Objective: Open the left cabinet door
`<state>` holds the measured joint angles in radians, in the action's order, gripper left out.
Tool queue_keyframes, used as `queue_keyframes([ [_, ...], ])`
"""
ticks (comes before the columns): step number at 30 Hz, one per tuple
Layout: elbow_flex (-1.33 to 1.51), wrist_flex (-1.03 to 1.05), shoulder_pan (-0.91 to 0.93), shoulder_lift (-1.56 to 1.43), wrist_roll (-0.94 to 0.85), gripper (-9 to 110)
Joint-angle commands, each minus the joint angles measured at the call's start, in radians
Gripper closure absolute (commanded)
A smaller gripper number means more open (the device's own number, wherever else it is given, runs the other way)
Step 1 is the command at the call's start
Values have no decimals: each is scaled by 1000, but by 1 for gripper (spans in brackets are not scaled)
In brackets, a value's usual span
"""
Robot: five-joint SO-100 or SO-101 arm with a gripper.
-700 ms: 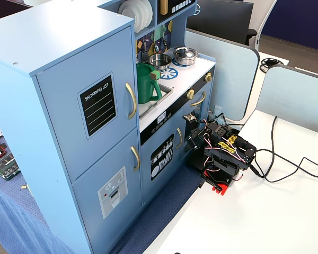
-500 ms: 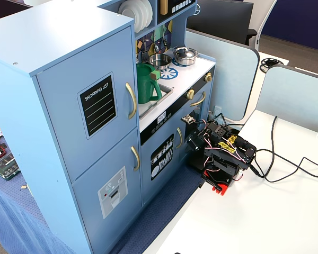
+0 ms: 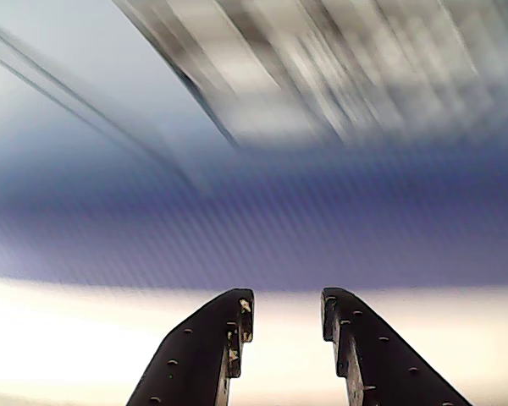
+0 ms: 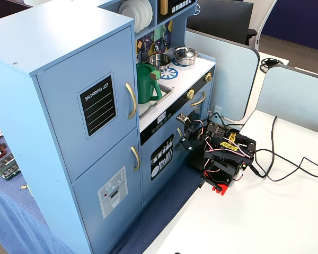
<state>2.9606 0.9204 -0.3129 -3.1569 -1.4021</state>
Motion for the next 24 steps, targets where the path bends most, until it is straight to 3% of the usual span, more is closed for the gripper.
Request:
queue_keyframes([
  [1, -170, -262, -150, 61, -71, 101],
  [6, -468, -305, -242, 232, -138, 96],
  [14, -808, -581, -242, 525, -195, 85],
  [24, -1062, -738, -336, 756, -267, 84],
])
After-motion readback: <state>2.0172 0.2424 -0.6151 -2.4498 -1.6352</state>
